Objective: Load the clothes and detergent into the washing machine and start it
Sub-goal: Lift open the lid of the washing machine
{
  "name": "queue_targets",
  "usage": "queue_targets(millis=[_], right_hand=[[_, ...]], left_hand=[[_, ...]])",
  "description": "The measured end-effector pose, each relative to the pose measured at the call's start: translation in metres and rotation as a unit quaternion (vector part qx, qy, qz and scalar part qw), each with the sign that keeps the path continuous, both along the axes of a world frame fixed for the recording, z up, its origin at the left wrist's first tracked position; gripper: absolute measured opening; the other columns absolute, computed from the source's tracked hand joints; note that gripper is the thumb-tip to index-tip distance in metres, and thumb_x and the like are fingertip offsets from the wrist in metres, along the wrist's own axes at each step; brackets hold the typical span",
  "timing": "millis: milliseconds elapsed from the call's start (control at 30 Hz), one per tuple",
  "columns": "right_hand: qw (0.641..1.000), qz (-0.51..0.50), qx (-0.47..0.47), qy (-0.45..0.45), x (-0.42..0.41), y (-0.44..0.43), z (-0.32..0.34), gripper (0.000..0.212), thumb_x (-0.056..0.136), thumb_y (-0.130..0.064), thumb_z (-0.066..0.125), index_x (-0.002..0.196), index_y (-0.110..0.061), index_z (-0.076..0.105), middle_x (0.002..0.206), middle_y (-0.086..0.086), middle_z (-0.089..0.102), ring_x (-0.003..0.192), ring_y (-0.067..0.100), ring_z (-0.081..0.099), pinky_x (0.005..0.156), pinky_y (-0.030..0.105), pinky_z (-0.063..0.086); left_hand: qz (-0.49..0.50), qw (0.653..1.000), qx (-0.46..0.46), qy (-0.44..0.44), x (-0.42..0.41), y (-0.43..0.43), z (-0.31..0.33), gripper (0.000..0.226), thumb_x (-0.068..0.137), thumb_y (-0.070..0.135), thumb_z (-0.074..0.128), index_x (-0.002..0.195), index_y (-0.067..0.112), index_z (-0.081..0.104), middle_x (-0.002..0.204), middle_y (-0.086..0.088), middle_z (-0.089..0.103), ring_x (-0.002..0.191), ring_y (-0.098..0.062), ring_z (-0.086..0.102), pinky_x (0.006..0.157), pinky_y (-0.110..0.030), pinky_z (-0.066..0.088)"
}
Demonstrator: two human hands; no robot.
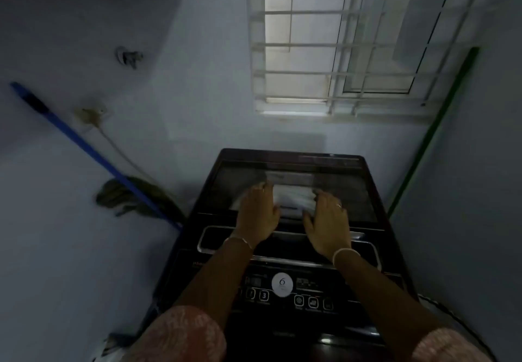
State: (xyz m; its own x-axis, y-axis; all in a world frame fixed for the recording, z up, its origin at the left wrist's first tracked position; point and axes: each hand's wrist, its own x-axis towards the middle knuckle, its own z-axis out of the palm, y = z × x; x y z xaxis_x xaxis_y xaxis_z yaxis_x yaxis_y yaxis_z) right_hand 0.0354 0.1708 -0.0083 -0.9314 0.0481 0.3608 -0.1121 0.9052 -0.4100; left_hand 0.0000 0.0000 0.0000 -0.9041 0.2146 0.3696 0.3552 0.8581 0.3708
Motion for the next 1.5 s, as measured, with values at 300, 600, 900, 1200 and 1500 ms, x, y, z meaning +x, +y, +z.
queue_targets(millis=[300, 600, 900, 1200, 1500], right_hand=[[0.995, 0.017, 0.072, -0.072, 0.015, 0.005, -0.032, 0.02, 0.093, -0.033, 0.048, 0.099, -0.016, 0.055, 0.101, 0.005, 0.06, 0.097, 0.026, 0.057, 0.083, 0.039, 0.045], [0.982, 0.039, 0.094, -0.157, 0.009, 0.004, -0.031, 0.03, 0.099, -0.037, 0.035, 0.096, -0.018, 0.058, 0.102, 0.006, 0.069, 0.099, 0.028, 0.063, 0.087, 0.037, 0.041], [0.962, 0.036, 0.045, -0.268, -0.007, 0.004, -0.019, 0.042, 0.098, -0.044, 0.034, 0.107, -0.019, 0.066, 0.114, 0.011, 0.068, 0.107, 0.03, 0.062, 0.088, 0.037, 0.046], [0.958, 0.033, 0.039, -0.281, -0.027, 0.006, 0.014, 0.048, 0.098, -0.047, 0.035, 0.097, -0.012, 0.069, 0.106, 0.014, 0.069, 0.096, 0.029, 0.064, 0.084, 0.035, 0.05], [0.942, 0.083, 0.074, -0.316, -0.052, 0.012, 0.079, 0.057, 0.098, -0.052, 0.032, 0.107, -0.008, 0.068, 0.115, 0.017, 0.065, 0.098, 0.028, 0.06, 0.088, 0.034, 0.046]], left_hand=[[0.009, 0.995, -0.044, -0.085, 0.028, -0.019, -0.048, 0.025, 0.092, 0.03, 0.046, 0.098, 0.016, 0.066, 0.098, -0.004, 0.067, 0.092, -0.023, 0.062, 0.08, -0.037, 0.049], [-0.009, 0.994, -0.07, -0.083, 0.04, -0.022, -0.06, 0.064, 0.086, 0.068, 0.033, 0.124, 0.023, 0.058, 0.121, 0.002, 0.06, 0.116, -0.017, 0.052, 0.107, -0.033, 0.033], [-0.074, 0.991, -0.074, -0.087, 0.056, -0.037, -0.05, 0.105, 0.059, 0.09, 0.045, 0.144, 0.027, 0.038, 0.147, 0.006, 0.039, 0.138, -0.012, 0.03, 0.12, -0.038, 0.01], [-0.104, 0.992, -0.057, 0.045, 0.049, -0.039, -0.027, 0.084, 0.067, 0.081, 0.053, 0.128, 0.023, 0.06, 0.137, 0.006, 0.055, 0.129, -0.013, 0.049, 0.109, -0.035, 0.037], [-0.11, 0.936, -0.129, 0.31, 0.018, -0.032, 0.016, 0.048, 0.084, 0.061, 0.057, 0.101, 0.019, 0.072, 0.101, 0.002, 0.07, 0.088, -0.018, 0.066, 0.074, -0.03, 0.05]])
